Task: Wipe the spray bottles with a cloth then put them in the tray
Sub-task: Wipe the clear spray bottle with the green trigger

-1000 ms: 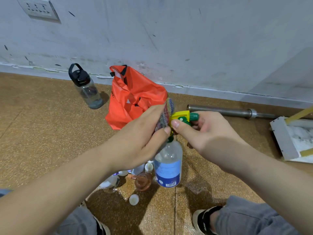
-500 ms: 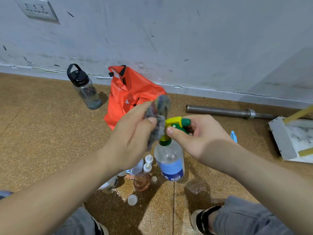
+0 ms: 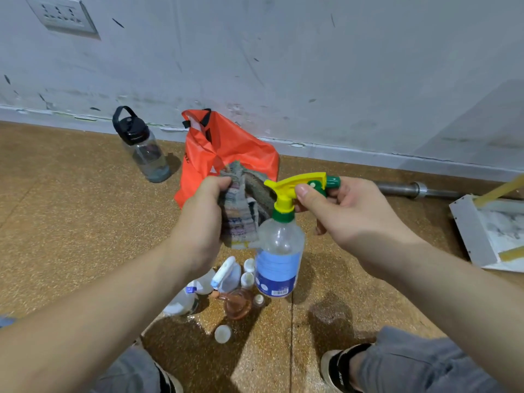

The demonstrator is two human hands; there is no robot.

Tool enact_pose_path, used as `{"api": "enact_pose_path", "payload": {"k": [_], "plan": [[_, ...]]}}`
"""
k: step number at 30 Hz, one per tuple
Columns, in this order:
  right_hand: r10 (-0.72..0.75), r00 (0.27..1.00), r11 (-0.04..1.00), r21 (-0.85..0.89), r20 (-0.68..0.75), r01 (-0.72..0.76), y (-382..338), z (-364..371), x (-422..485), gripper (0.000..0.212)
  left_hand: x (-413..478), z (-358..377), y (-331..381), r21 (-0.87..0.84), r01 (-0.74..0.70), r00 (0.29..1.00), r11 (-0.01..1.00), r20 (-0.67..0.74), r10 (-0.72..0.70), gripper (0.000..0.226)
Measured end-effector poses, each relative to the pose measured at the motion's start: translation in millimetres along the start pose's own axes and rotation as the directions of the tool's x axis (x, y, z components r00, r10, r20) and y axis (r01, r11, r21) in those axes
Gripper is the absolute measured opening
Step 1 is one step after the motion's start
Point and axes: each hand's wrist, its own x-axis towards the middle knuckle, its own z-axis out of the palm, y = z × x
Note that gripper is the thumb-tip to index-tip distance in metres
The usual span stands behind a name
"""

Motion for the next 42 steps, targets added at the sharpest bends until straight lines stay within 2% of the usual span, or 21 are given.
{"api": "enact_pose_path", "payload": {"k": [5, 8, 11, 14, 15, 16, 18, 19, 20, 22, 23, 26, 28, 31, 32, 34, 36, 37, 38, 40, 42], "plan": [[0.061, 0.995, 0.993, 0.103, -0.079, -0.053, -5, 4, 5, 0.018, -4, 5, -9, 0.021, 0.035, 0.994, 0.999, 0.101, -0.037, 0.047], [0.049, 0.996, 0.994, 0.105, -0.080, -0.041, -5, 6, 5, 0.020, -10, 6, -21, 0.168, 0.039, 0.992, 0.985, 0.116, -0.059, 0.040], [0.051, 0.995, 0.991, 0.125, -0.090, -0.040, -1, 6, 5, 0.021, -7, 5, -24, 0.235, 0.057, 0.981, 0.970, 0.168, -0.099, 0.045], [0.054, 0.992, 0.992, 0.117, -0.112, -0.041, 0, 4, 5, 0.019, -16, 10, -21, 0.347, -0.004, 0.989, 0.938, 0.138, -0.047, 0.032], [0.053, 0.991, 0.992, 0.122, -0.125, -0.037, -1, 5, 5, 0.018, -26, 14, -20, 0.406, -0.108, 0.979, 0.907, 0.204, 0.026, 0.028], [0.052, 0.989, 0.991, 0.129, -0.138, -0.034, -2, 5, 6, 0.018, -35, 15, -23, 0.503, -0.259, 0.942, 0.825, 0.320, 0.100, 0.031], [0.049, 0.985, 0.993, 0.118, -0.163, -0.030, -1, 5, 7, 0.021, -48, 13, -36, 0.667, -0.515, 0.844, 0.538, 0.503, 0.185, 0.058], [0.048, 0.984, 0.994, 0.105, -0.171, -0.030, -1, 5, 7, 0.023, -46, 10, -44, 0.696, -0.569, 0.819, 0.438, 0.529, 0.221, 0.068], [0.049, 0.983, 0.995, 0.098, -0.176, -0.032, -2, 5, 7, 0.025, -45, 9, -46, 0.707, -0.587, 0.808, 0.394, 0.541, 0.233, 0.071], [0.056, 0.982, 0.994, 0.107, -0.179, -0.037, -3, 3, 5, 0.025, -35, 5, -44, 0.664, -0.620, 0.782, 0.418, 0.565, 0.263, 0.066], [0.057, 0.983, 0.993, 0.114, -0.175, -0.037, -4, 3, 4, 0.024, -31, 4, -40, 0.616, -0.632, 0.767, 0.470, 0.582, 0.270, 0.057], [0.045, 0.987, 0.993, 0.117, -0.151, -0.027, -6, 0, -1, 0.022, -21, 2, -24, 0.432, -0.453, 0.817, 0.780, 0.551, 0.170, 0.031], [0.035, 0.988, 0.992, 0.125, -0.149, -0.017, -6, -2, -3, 0.022, -20, 6, -23, 0.360, -0.357, 0.830, 0.862, 0.545, 0.116, 0.030], [0.028, 0.982, 0.995, 0.104, -0.188, -0.008, -4, -6, -4, 0.022, -22, 21, -26, 0.370, -0.318, 0.857, 0.873, 0.506, 0.098, 0.030], [0.021, 0.979, 0.996, 0.089, -0.202, -0.003, -4, -8, -3, 0.023, -23, 26, -28, 0.410, -0.372, 0.860, 0.833, 0.489, 0.143, 0.029], [0.011, 0.974, 0.998, 0.058, -0.225, 0.002, -1, -10, -2, 0.027, -22, 33, -37, 0.529, -0.539, 0.830, 0.655, 0.469, 0.303, 0.031], [0.009, 0.971, 0.999, 0.039, -0.239, 0.000, 0, -10, -1, 0.032, -22, 36, -44, 0.582, -0.605, 0.796, 0.543, 0.457, 0.397, 0.033], [0.012, 0.970, 0.999, 0.045, -0.243, -0.001, 0, -10, -1, 0.035, -21, 36, -47, 0.560, -0.613, 0.789, 0.556, 0.462, 0.405, 0.032], [0.021, 0.969, 0.998, 0.061, -0.246, -0.006, 0, -11, 1, 0.036, -19, 37, -48, 0.499, -0.599, 0.794, 0.626, 0.471, 0.385, 0.032], [0.055, 0.964, 0.994, 0.102, -0.262, -0.029, 0, -15, 3, 0.036, -16, 38, -47, 0.341, -0.459, 0.831, 0.820, 0.492, 0.261, 0.035], [0.099, 0.954, 0.988, 0.140, -0.283, -0.061, 2, -19, 6, 0.035, -12, 39, -44, 0.284, -0.321, 0.860, 0.904, 0.486, 0.153, 0.043]]}}
